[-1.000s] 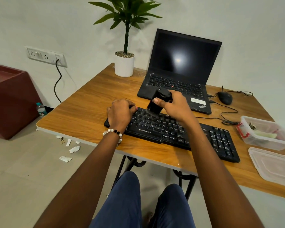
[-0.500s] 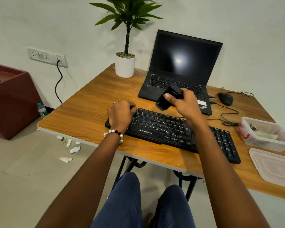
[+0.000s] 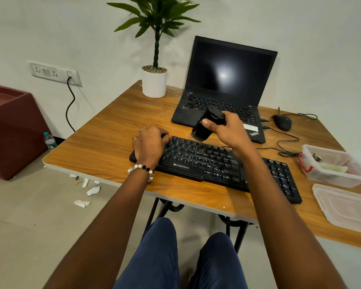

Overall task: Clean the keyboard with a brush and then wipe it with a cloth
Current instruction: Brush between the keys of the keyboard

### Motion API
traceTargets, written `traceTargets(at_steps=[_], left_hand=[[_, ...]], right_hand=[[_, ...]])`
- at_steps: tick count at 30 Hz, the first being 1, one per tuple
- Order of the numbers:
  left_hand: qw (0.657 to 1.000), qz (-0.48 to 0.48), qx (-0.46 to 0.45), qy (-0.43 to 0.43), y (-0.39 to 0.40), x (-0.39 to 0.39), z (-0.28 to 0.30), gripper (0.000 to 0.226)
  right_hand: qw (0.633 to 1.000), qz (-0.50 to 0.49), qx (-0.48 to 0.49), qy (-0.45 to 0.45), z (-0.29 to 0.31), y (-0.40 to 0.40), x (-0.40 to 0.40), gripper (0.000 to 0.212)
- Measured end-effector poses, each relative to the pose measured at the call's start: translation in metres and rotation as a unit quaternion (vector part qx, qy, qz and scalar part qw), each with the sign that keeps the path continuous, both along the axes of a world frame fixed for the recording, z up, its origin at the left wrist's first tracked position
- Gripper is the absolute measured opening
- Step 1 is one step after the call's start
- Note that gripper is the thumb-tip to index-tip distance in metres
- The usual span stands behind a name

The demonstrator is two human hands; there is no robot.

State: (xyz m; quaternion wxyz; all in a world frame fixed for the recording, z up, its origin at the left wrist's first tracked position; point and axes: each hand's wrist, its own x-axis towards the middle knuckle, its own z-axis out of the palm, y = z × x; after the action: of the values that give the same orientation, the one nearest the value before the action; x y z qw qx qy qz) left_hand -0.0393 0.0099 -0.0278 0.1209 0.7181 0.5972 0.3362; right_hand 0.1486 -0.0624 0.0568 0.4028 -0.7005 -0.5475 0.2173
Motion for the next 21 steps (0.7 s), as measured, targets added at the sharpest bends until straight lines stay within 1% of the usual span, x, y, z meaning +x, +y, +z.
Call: traceTargets(at_steps=[1, 2, 4, 5, 6, 7, 8, 9, 10, 11, 12, 13, 15, 17, 18, 20, 21], left_hand=[[1.000, 0.001, 0.001, 0.001, -0.001, 0.000, 0.000, 0.020], [1.000, 0.001, 0.002, 0.004, -0.001, 0.000, 0.001, 0.020], [1.000, 0.001, 0.000, 0.008, -0.002, 0.000, 0.002, 0.020], [1.000, 0.001, -0.001, 0.006, -0.002, 0.000, 0.002, 0.020], [1.000, 0.002, -0.003, 0.003, -0.002, 0.000, 0.002, 0.020], [1.000, 0.002, -0.003, 0.003, -0.001, 0.000, 0.002, 0.020], [1.000, 0.002, -0.003, 0.004, -0.001, 0.000, 0.001, 0.020], [1.000, 0.003, -0.002, 0.004, -0.001, 0.000, 0.001, 0.020], [1.000, 0.004, -0.002, 0.005, -0.001, 0.001, 0.001, 0.020], [1.000, 0.006, -0.002, 0.005, -0.001, 0.001, 0.001, 0.019], [1.000, 0.007, -0.003, 0.007, -0.002, 0.000, 0.001, 0.019], [1.000, 0.007, -0.005, 0.008, -0.002, 0.000, 0.002, 0.019], [1.000, 0.007, -0.007, 0.007, -0.003, 0.000, 0.003, 0.018], [1.000, 0.006, -0.007, 0.006, -0.004, 0.000, 0.004, 0.018], [1.000, 0.005, -0.007, 0.005, -0.004, 0.000, 0.004, 0.018], [1.000, 0.004, -0.006, 0.005, -0.005, 0.000, 0.005, 0.019], [1.000, 0.003, -0.007, 0.005, -0.005, 0.000, 0.005, 0.019]], right_hand=[[0.999, 0.017, 0.006, 0.035, -0.005, 0.000, -0.004, 0.036], [0.999, 0.029, -0.004, 0.039, -0.009, -0.001, -0.007, 0.035], [0.999, 0.028, -0.041, 0.007, -0.012, 0.000, -0.009, 0.039], [0.997, 0.011, -0.061, -0.041, -0.010, 0.002, -0.008, 0.042], [0.989, -0.011, -0.086, -0.123, -0.007, 0.003, -0.008, 0.046], [0.972, -0.034, -0.099, -0.209, -0.004, 0.004, -0.007, 0.048], [0.957, -0.052, -0.096, -0.269, 0.001, 0.003, -0.009, 0.050], [0.955, -0.054, -0.078, -0.280, 0.004, 0.002, -0.010, 0.050], [0.968, -0.037, -0.055, -0.242, 0.007, 0.001, -0.012, 0.047], [0.986, -0.011, -0.026, -0.164, 0.008, 0.000, -0.016, 0.043], [0.997, 0.015, -0.009, -0.081, 0.007, -0.003, -0.020, 0.038], [0.999, 0.040, 0.002, -0.017, 0.005, -0.007, -0.026, 0.033], [0.997, 0.061, 0.000, 0.043, -0.006, -0.009, -0.032, 0.027], [0.997, 0.062, -0.014, 0.051, -0.015, -0.010, -0.033, 0.028], [0.997, 0.060, -0.026, 0.038, -0.014, -0.011, -0.031, 0.031], [0.997, 0.054, -0.058, -0.013, -0.007, -0.013, -0.025, 0.039], [0.994, 0.049, -0.076, -0.056, -0.003, -0.013, -0.021, 0.043]])
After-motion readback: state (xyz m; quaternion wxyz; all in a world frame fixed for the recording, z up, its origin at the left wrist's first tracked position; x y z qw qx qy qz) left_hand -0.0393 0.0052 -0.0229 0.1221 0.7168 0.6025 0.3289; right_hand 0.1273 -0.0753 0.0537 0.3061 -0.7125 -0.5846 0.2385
